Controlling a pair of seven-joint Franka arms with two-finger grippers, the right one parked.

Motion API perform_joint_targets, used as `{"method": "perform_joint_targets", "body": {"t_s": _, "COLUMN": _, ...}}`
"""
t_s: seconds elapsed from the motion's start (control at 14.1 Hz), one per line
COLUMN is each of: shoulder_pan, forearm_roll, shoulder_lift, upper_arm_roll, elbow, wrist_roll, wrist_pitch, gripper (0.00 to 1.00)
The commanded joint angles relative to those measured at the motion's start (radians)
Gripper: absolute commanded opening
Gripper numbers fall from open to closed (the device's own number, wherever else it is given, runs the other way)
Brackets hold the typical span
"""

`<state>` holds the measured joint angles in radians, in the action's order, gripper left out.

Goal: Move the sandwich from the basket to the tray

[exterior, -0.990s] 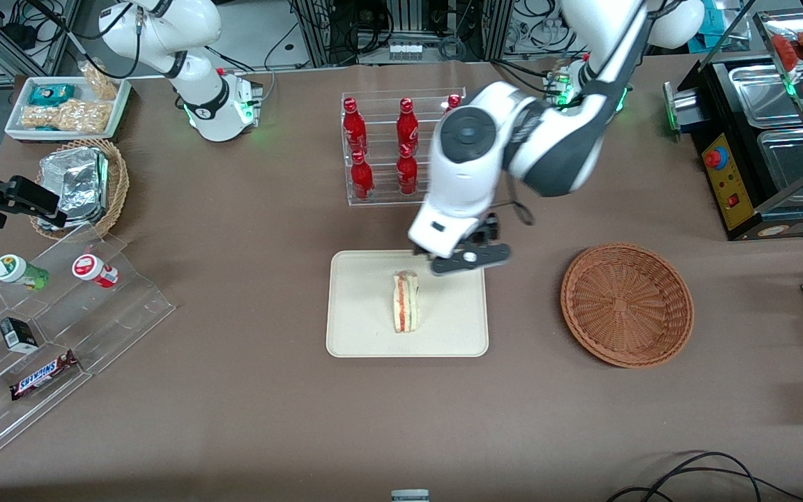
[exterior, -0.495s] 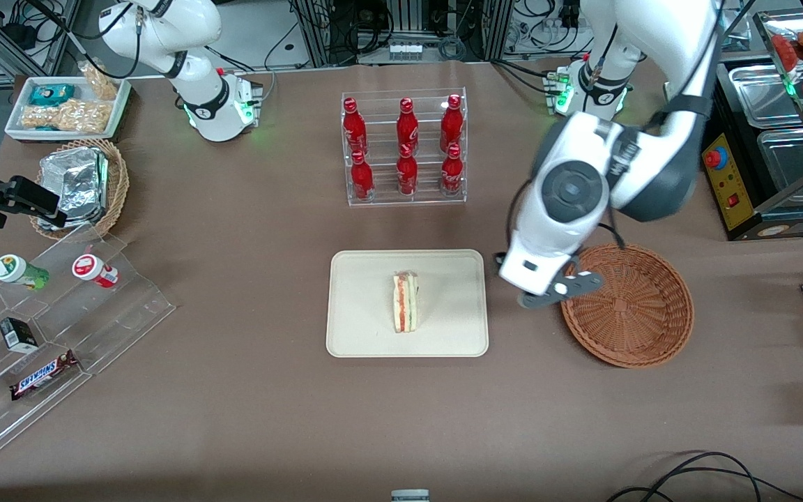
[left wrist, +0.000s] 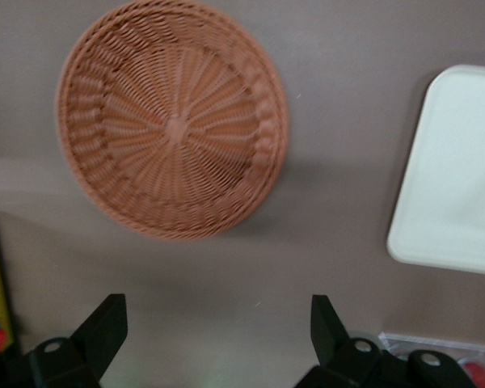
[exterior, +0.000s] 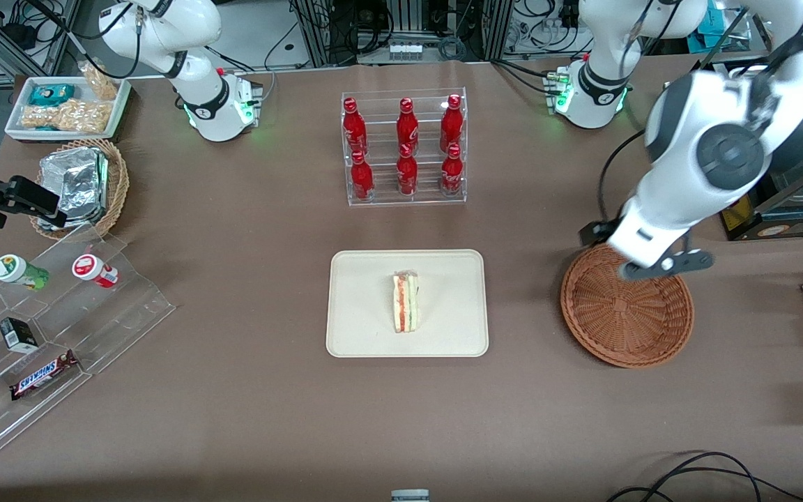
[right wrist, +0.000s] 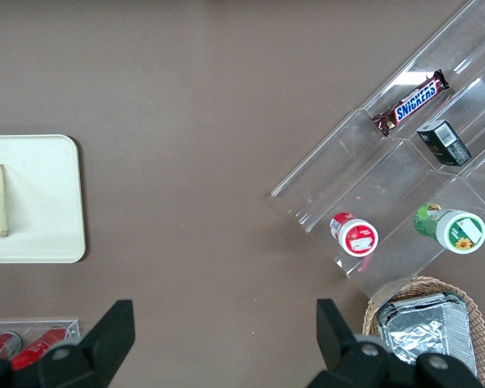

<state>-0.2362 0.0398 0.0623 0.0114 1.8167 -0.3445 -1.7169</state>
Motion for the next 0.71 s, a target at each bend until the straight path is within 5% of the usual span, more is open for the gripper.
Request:
{"method": "perform_joint_targets", "body": {"t_s": 0.0, "shoulder_pan": 0.032, "forearm_roll": 0.014, "shoulder_lift": -0.111, "upper_arm_roll": 0.010, "elbow": 0.090, "wrist_roll": 0.093, "wrist_pitch": 0.029, "gripper": 1.00}}
{"method": "perform_joint_targets", "body": {"t_s": 0.28, "shoulder_pan": 0.184, "forearm_roll": 0.023, "shoulder_lift": -0.140, "upper_arm_roll": 0.070, "elbow": 0.066, "wrist_roll": 0.251, "wrist_pitch": 0.074, "gripper": 1.00}}
{"method": "perform_joint_targets", "body": {"t_s": 0.64, "shoulder_pan": 0.234, "forearm_roll": 0.018, "shoulder_lift": -0.119, "upper_arm_roll": 0.078, "elbow": -0.026, "wrist_roll": 0.291, "wrist_pitch": 0.063, "gripper": 1.00}}
